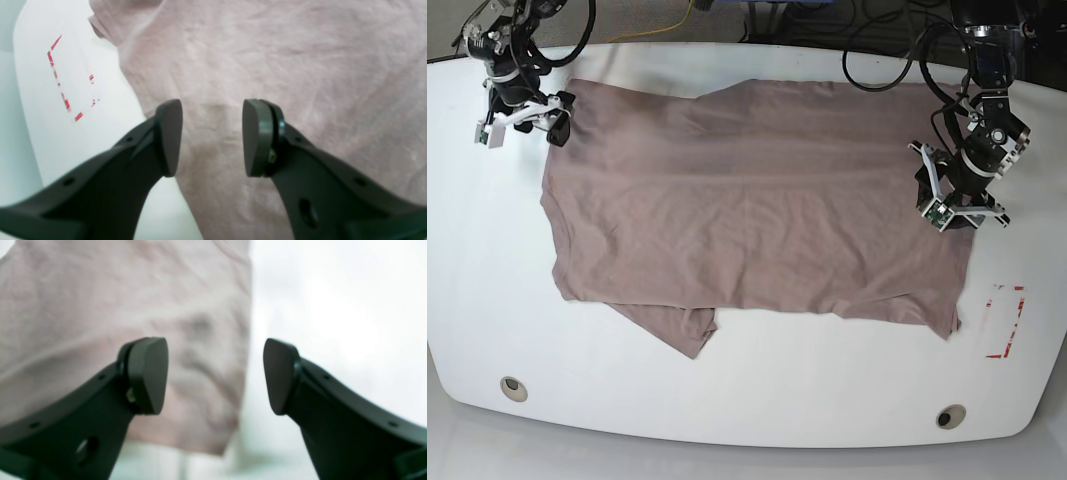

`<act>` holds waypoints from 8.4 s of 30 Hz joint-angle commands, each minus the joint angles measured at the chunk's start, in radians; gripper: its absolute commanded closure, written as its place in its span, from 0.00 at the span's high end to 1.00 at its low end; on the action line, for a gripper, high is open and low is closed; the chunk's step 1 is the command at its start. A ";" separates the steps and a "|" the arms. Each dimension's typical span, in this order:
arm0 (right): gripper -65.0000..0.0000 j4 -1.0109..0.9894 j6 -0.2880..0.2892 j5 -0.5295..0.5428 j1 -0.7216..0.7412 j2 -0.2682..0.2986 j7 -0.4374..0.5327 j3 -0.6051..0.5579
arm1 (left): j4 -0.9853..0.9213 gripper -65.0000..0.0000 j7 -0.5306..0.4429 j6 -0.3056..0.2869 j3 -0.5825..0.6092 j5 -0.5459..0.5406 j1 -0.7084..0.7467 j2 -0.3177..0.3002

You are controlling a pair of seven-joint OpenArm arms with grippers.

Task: Layout the t-shirt on the table in an organized manner, then fold the t-shirt properly
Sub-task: 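Drag the pinched fabric with both grippers apart to smooth the t-shirt, then release the fabric with the right gripper and move it onto the shirt, then pinch the t-shirt fabric with the right gripper and drag it outward, then release the fabric and reposition the right gripper over the shirt edge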

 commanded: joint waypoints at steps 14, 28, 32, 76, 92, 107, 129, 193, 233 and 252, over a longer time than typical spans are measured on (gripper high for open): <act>0.66 0.020 0.001 0.077 -0.113 0.006 0.017 0.048 | 0.012 0.42 -0.019 0.009 0.058 -0.006 -0.012 -0.009; 0.66 -0.027 0.001 0.077 -0.116 -0.017 0.006 -0.008 | -0.001 0.42 -0.020 0.009 0.085 -0.006 -0.007 -0.011; 0.66 -0.047 0.001 0.077 -0.116 -0.019 0.006 -0.031 | -0.001 0.42 -0.020 0.009 0.085 -0.006 -0.006 -0.011; 0.00 -0.069 -0.002 0.077 -0.089 -0.014 0.005 -0.103 | -0.011 0.42 -0.020 0.009 0.082 -0.003 -0.004 -0.012; 0.00 0.024 -0.007 0.081 -0.041 -0.016 -0.146 -0.098 | -0.033 0.42 -0.020 0.009 0.081 -0.001 -0.004 -0.017; 0.00 0.019 -0.039 0.196 0.082 0.027 -0.149 -0.103 | -0.033 0.42 -0.020 0.009 0.078 0.002 -0.004 -0.019; 0.00 -0.291 -0.044 0.194 0.330 0.084 -0.149 -0.104 | -0.033 0.42 -0.014 0.009 0.078 0.003 0.007 -0.037; 0.85 -0.297 -0.045 0.193 0.416 0.342 -0.115 -0.486 | 0.058 0.42 -0.017 -0.033 0.012 -0.001 0.172 -0.063; 0.40 -0.417 -0.042 0.191 0.383 0.278 -0.037 -0.489 | 0.058 0.42 -0.019 -0.033 0.042 -0.001 0.172 -0.063; 0.00 -0.417 -0.042 0.191 0.383 0.278 -0.037 -0.492 | 0.056 0.42 -0.019 -0.033 0.042 0.000 0.172 -0.063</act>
